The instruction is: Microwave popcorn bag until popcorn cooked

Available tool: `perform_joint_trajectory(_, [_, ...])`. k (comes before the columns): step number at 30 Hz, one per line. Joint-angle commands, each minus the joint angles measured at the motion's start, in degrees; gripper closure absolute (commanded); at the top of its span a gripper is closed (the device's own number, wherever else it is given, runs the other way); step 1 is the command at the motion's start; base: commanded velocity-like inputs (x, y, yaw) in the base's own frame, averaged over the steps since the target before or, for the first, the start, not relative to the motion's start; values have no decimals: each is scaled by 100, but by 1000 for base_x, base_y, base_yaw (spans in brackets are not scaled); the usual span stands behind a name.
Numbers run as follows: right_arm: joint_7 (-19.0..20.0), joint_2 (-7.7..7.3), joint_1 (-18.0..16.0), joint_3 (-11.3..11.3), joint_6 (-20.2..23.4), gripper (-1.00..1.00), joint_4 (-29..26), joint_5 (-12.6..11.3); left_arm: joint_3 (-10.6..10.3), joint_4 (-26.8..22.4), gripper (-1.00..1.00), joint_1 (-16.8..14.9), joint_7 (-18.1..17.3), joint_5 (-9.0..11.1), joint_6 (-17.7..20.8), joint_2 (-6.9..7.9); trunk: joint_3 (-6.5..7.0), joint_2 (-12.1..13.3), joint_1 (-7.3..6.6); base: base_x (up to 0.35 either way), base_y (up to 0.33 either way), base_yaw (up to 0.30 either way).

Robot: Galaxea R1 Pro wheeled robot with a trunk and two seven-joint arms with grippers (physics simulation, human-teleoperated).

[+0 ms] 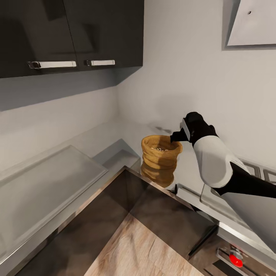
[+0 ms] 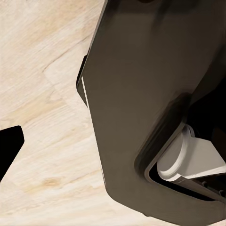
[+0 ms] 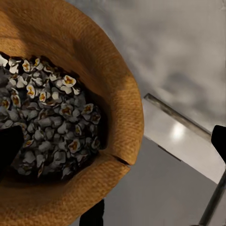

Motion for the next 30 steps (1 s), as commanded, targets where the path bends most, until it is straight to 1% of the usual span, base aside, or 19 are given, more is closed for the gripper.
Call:
perform_joint_trajectory(1, [56, 7, 37, -36, -168, -100, -8, 59, 6, -9, -100, 1, 16, 14, -10, -2, -7, -6, 1, 0, 0, 0])
perform_joint_trajectory(3, [58, 12, 112, -41, -326, -100, -8, 41, 6, -9, -100, 1, 17, 14, -10, -2, -7, -6, 1, 0, 0, 0])
perform_joint_trajectory(5, [56, 12, 206, -44, -556, -100, -9, -11, 6, -6, -100, 1, 16, 14, -9, -2, -7, -6, 1, 0, 0, 0])
perform_joint_trajectory(6, [52, 9, 263, -45, -744, -100, -7, -32, 6, -5, -100, 1, 16, 14, -9, -2, -7, -6, 1, 0, 0, 0])
perform_joint_trajectory(9, [32, 11, 410, -45, -1027, -100, 1, -57, 6, -6, -100, 1, 16, 14, -10, -2, -7, -6, 1, 0, 0, 0])
perform_joint_trajectory(16, [2, -13, 481, -51, -1094, -100, 2, -63, 6, -8, -100, 1, 16, 14, -9, -2, -7, -6, 1, 0, 0, 0])
perform_joint_trajectory(17, [1, -29, 483, -52, -1095, -100, 3, -63, 6, -9, -100, 1, 16, 14, -9, -2, -7, -6, 1, 0, 0, 0])
perform_joint_trajectory(19, [3, -129, 487, -54, -1091, -100, 4, -63, 6, -10, -100, 1, 23, 19, -7, -6, -7, -6, 1, 0, 0, 0])
perform_joint_trajectory(21, [8, -172, 488, -56, -1084, -100, 7, -63, 6, -10, -100, 1, 24, 22, -7, -8, -7, -6, 1, 0, 0, 0])
perform_joint_trajectory(24, [7, -191, 509, -61, -1080, -100, 12, -65, 6, -10, -100, 1, 25, 23, -9, -5, -7, -6, 1, 2, 0, 0])
perform_joint_trajectory(26, [7, -195, 630, -61, -1077, -100, 12, -63, 6, -10, -100, 1, 24, 17, -10, -3, -7, -6, 1, 42, 0, 0])
perform_joint_trajectory(30, [7, -191, 679, -59, -1048, -100, 19, -68, 6, -4, -100, 1, 25, 22, -10, -2, -7, -6, 1, 11, 0, 0])
